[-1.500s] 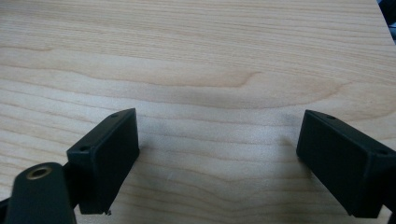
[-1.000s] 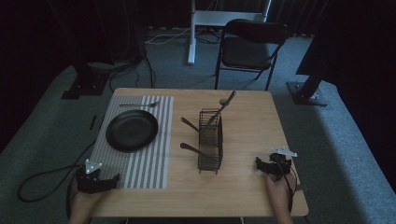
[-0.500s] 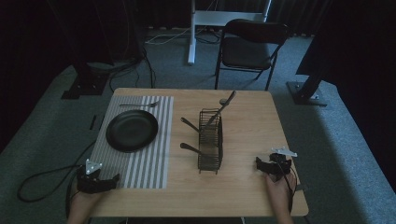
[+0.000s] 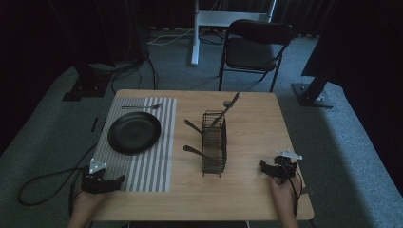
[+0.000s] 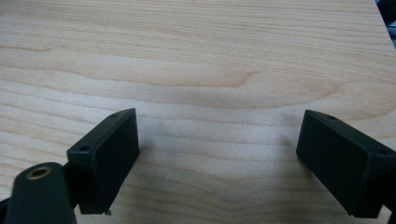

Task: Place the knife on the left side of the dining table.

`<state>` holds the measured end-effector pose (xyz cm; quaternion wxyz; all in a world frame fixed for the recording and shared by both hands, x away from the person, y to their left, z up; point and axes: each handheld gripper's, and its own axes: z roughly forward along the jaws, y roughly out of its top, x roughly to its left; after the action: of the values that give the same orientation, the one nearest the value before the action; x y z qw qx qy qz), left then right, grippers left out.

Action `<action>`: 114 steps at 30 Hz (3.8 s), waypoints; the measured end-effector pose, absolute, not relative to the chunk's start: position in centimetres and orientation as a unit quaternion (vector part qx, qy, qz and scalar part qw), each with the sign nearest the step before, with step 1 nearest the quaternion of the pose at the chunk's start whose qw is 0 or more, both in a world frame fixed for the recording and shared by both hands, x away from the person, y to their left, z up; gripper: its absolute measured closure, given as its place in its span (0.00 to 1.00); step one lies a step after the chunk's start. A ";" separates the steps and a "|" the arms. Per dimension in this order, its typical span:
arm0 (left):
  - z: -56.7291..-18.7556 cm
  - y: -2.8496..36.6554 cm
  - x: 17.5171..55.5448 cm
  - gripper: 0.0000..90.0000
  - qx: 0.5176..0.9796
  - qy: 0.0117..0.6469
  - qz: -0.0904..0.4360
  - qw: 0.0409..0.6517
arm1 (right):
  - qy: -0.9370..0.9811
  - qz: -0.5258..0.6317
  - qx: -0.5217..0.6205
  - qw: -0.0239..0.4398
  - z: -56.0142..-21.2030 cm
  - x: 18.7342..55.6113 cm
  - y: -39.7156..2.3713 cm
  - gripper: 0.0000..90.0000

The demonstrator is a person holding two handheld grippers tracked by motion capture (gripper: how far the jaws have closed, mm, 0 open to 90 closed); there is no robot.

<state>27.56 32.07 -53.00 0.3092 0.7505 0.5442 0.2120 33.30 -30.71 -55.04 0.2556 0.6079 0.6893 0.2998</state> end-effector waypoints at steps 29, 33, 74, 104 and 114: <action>-47.8 28.5 29.7 0.07 0.777 0.481 0.183 0.363 | 0.690 0.299 0.607 0.256 -55.0 33.3 -30.7 0.13; -46.9 27.6 30.1 0.07 0.781 0.468 0.185 0.370 | 0.690 0.300 0.607 0.256 -55.0 33.3 -30.7 0.13; -40.2 20.2 34.9 0.11 0.806 0.367 0.143 0.441 | 0.690 0.300 0.607 0.256 -55.0 33.3 -30.7 0.14; -38.0 14.1 38.6 0.11 0.814 0.338 0.110 0.459 | 0.689 0.300 0.607 0.257 -55.0 33.3 -30.7 0.14; -38.1 12.4 39.7 0.17 0.815 0.347 0.100 0.453 | 0.689 0.300 0.608 0.256 -55.0 33.3 -30.7 0.14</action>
<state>39.75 12.43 -38.08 0.4531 0.8151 0.3470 0.1000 33.25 -30.72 -55.04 0.2564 0.6079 0.6887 0.3005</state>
